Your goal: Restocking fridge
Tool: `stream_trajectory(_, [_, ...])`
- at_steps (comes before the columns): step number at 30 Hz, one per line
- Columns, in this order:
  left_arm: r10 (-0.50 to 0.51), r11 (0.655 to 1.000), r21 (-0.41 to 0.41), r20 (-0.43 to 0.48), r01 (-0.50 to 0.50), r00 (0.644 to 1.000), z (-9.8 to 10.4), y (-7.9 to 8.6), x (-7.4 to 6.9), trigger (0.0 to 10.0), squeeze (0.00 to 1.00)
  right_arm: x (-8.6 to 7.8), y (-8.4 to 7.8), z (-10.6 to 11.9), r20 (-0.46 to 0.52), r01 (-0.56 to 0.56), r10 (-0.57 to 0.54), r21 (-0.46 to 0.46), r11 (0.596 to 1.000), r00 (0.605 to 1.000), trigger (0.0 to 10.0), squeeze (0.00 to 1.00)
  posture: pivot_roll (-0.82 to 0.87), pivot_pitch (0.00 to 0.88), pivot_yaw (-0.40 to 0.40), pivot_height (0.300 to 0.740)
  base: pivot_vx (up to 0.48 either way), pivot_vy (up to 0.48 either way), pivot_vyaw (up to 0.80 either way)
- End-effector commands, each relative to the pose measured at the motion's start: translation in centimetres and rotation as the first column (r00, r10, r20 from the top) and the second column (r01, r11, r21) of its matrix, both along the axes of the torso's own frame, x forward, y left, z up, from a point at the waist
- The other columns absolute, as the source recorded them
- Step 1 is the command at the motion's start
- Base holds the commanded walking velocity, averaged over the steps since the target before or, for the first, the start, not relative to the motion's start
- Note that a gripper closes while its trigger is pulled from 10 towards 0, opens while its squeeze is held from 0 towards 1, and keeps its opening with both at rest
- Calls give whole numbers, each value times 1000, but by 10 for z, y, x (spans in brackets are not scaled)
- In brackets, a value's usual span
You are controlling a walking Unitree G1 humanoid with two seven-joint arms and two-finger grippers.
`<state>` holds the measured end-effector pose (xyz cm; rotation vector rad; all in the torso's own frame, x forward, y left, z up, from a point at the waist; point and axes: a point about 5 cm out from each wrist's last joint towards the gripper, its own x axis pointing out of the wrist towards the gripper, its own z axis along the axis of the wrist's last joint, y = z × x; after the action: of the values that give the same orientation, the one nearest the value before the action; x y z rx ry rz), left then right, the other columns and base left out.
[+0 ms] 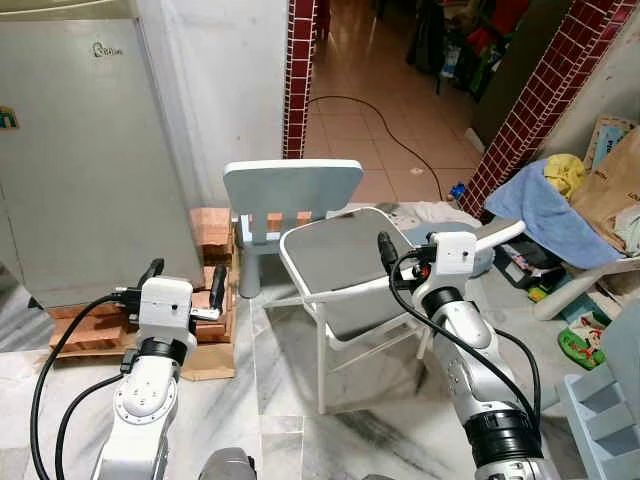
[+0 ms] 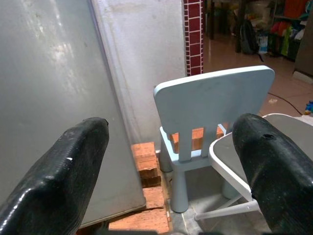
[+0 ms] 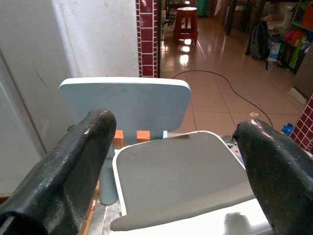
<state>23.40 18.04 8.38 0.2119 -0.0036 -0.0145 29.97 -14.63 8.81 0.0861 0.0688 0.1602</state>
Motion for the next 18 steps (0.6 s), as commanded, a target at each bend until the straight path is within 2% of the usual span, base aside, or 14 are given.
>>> stream_trajectory(1, [-17, 1000, 0, -4, 17, 1000, -1, -3, 0, 10000, 0, 2, -3, 1, -2, 12, -12, -10, 1000, 1000, 10000, 0, 176, 0, -70, 740, 0, 0, 0])
stream_trajectory(18, [-17, 1000, 0, -4, 17, 1000, -1, -3, 0, 10000, 0, 2, -3, 1, -2, 12, -12, -10, 1000, 1000, 10000, 0, 176, 0, -70, 740, 0, 0, 0])
